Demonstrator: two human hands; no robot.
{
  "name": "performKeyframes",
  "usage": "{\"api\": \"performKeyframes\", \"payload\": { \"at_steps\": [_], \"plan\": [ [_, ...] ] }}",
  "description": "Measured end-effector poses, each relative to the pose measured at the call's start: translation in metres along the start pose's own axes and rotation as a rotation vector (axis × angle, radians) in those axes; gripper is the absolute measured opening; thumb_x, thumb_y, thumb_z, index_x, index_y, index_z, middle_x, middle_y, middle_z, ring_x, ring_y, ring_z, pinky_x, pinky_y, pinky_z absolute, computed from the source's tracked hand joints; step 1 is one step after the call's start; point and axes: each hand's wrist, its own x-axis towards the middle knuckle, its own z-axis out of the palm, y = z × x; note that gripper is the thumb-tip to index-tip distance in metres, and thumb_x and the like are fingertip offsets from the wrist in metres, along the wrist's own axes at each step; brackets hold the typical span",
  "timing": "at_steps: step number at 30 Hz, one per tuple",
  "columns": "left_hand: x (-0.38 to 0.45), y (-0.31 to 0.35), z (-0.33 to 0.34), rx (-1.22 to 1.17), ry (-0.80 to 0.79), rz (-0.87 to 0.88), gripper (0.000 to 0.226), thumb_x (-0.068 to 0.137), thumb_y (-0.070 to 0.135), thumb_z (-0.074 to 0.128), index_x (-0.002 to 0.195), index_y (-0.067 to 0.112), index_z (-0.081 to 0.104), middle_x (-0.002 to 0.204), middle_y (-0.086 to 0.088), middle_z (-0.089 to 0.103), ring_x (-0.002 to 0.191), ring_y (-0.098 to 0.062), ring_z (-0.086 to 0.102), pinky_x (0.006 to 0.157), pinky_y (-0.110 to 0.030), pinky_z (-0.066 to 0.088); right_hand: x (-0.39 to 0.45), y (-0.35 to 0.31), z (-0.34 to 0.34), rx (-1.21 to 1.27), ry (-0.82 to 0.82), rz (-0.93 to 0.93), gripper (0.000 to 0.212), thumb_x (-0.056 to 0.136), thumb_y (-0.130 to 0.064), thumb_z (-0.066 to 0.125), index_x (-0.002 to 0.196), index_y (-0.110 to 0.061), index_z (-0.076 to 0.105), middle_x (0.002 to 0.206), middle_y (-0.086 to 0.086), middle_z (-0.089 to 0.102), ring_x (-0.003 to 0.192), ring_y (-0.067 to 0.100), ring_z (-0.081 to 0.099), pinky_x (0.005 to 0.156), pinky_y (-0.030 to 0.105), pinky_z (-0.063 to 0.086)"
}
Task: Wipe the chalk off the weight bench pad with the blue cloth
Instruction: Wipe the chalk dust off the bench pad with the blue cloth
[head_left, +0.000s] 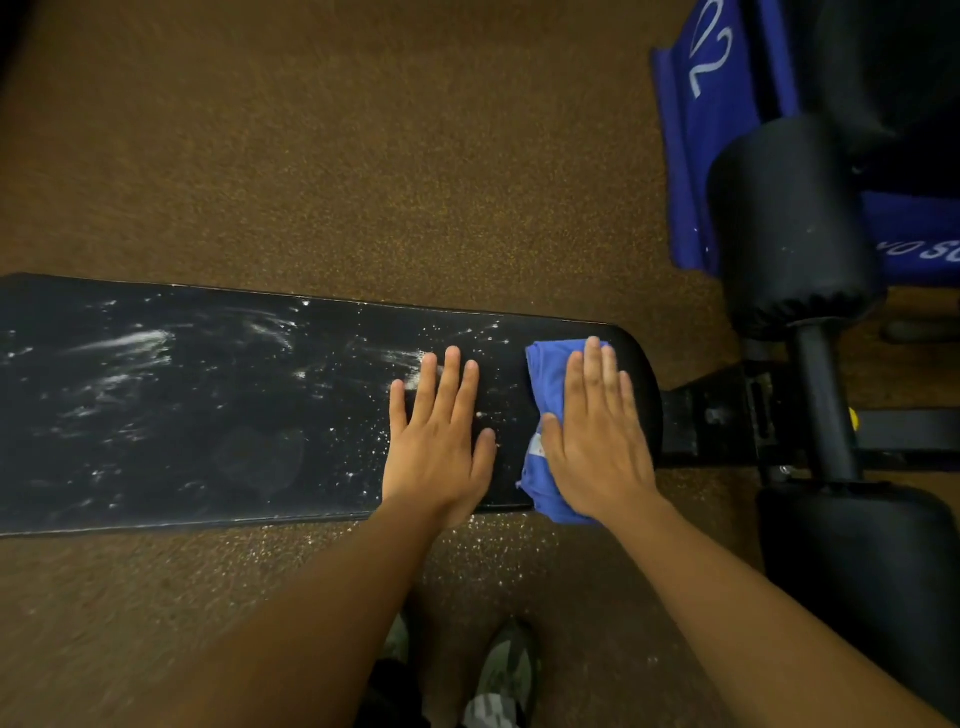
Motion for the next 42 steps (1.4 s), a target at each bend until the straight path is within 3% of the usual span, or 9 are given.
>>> {"api": "performKeyframes", "payload": {
  "at_steps": [5,12,15,19,25,28,31,36,42],
  "plan": [
    [0.002,-0.019,-0.006,0.038,0.001,0.076,0.068,0.096,0.049,0.017,0.154,0.018,0.0,0.162,-0.002,-0.009,0.148,-0.019,-0.015,0.12,-0.046,0.002,0.054,-0.027,-0.011,0.104,0.015,0.182,0.071,0.1,-0.037,0.027,0.152,0.0,-0.003,0.161,0.021,-0.009,0.149,0.033,-0.01,0.121,0.046,-0.002],
    [0.002,-0.018,-0.007,0.043,-0.014,0.073,0.066,0.095,0.043,0.011,0.154,0.016,-0.004,0.162,-0.004,-0.013,0.146,-0.019,-0.02,0.119,-0.047,-0.005,-0.023,-0.026,0.005,0.013,-0.055,-0.115,0.072,0.095,-0.041,0.017,0.152,0.003,0.01,0.16,0.024,0.003,0.149,0.036,0.003,0.12,0.05,0.013],
    [0.001,-0.017,-0.008,0.04,-0.022,0.067,0.066,0.095,0.044,0.012,0.153,0.017,-0.008,0.161,-0.003,-0.016,0.145,-0.019,-0.023,0.119,-0.047,-0.006,-0.014,-0.004,0.002,-0.026,-0.039,-0.019,0.071,0.096,-0.037,0.026,0.152,0.004,0.01,0.16,0.025,0.003,0.149,0.037,0.003,0.12,0.049,0.013],
    [0.001,-0.016,-0.008,0.043,-0.019,0.065,0.066,0.095,0.042,0.011,0.153,0.016,-0.007,0.161,-0.003,-0.016,0.146,-0.019,-0.022,0.119,-0.047,-0.005,0.047,-0.033,-0.012,0.08,-0.029,0.174,0.073,0.098,-0.036,0.029,0.152,0.003,-0.002,0.161,0.024,-0.008,0.149,0.035,-0.009,0.121,0.046,-0.003],
    [0.001,-0.018,-0.009,0.025,-0.034,0.072,0.068,0.092,0.039,0.01,0.152,0.015,-0.01,0.16,-0.004,-0.018,0.145,-0.017,-0.025,0.119,-0.046,-0.007,0.017,-0.05,-0.003,-0.007,-0.068,-0.088,0.074,0.095,-0.043,0.009,0.151,0.005,-0.002,0.159,0.027,-0.007,0.148,0.038,-0.008,0.121,0.049,0.003],
    [0.001,-0.019,-0.009,0.02,-0.021,0.076,0.068,0.092,0.038,0.012,0.153,0.013,-0.007,0.161,-0.004,-0.015,0.146,-0.019,-0.022,0.12,-0.047,-0.004,-0.025,-0.028,0.005,-0.027,-0.101,-0.179,0.075,0.094,-0.043,0.019,0.151,0.006,0.009,0.159,0.027,0.003,0.148,0.039,0.004,0.119,0.051,0.015],
    [0.0,-0.019,-0.008,0.01,-0.011,0.081,0.068,0.093,0.038,0.014,0.153,0.013,-0.005,0.161,-0.005,-0.013,0.146,-0.02,-0.019,0.12,-0.048,-0.002,-0.009,-0.014,0.002,-0.019,-0.054,-0.044,0.075,0.091,-0.039,0.021,0.15,0.007,0.015,0.159,0.027,0.007,0.148,0.039,0.008,0.119,0.052,0.018],
    [0.0,-0.018,-0.006,0.025,-0.015,0.076,0.068,0.092,0.038,0.013,0.153,0.012,-0.005,0.161,-0.005,-0.014,0.146,-0.02,-0.02,0.12,-0.047,-0.004,0.06,-0.053,-0.012,0.089,-0.04,0.156,0.075,0.097,-0.037,0.029,0.151,0.004,-0.003,0.16,0.025,-0.008,0.149,0.036,-0.01,0.121,0.048,-0.001],
    [-0.001,-0.025,-0.009,-0.015,-0.033,0.13,0.069,0.092,0.04,0.011,0.153,0.012,-0.005,0.161,-0.006,-0.013,0.146,-0.019,-0.02,0.12,-0.047,-0.005,0.02,-0.067,-0.002,0.015,-0.047,-0.055,0.075,0.093,-0.043,0.004,0.151,0.004,-0.006,0.159,0.025,-0.011,0.148,0.036,-0.012,0.121,0.049,0.002]
  ]
}}
